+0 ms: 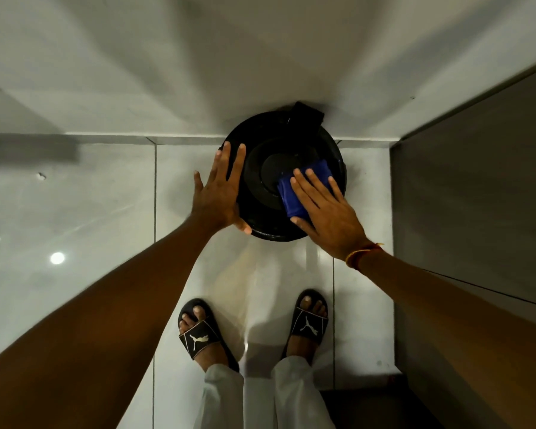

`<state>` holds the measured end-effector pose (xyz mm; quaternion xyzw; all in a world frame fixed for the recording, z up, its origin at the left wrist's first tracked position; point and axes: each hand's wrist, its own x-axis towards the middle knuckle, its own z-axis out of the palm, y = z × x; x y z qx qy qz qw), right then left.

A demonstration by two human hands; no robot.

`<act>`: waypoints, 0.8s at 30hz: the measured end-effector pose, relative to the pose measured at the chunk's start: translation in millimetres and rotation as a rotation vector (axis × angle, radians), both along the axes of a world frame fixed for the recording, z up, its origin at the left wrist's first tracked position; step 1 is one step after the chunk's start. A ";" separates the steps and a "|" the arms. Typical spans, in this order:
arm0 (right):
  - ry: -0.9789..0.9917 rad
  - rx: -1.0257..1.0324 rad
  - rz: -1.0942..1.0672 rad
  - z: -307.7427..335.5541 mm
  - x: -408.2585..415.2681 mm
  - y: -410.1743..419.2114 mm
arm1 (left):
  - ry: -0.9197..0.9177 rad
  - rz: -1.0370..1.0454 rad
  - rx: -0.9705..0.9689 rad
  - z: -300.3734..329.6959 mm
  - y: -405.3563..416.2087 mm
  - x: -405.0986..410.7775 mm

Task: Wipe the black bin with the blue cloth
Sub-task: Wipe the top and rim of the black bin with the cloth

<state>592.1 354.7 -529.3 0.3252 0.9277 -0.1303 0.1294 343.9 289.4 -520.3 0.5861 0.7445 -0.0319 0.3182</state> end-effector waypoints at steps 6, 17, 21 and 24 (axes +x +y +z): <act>-0.011 0.021 0.200 -1.0 -18.7 -5.6 | 0.003 0.007 0.019 -0.5 -0.2 1.7; 0.015 0.051 0.186 -0.5 -66.3 8.1 | 0.026 -0.014 -0.026 -2.1 1.5 4.7; 0.044 0.042 0.126 -0.7 -78.3 5.5 | 0.021 -0.014 -0.028 -0.4 1.5 2.9; 0.062 0.059 0.186 -1.8 -59.3 2.3 | 0.026 -0.020 -0.006 0.2 -0.4 2.0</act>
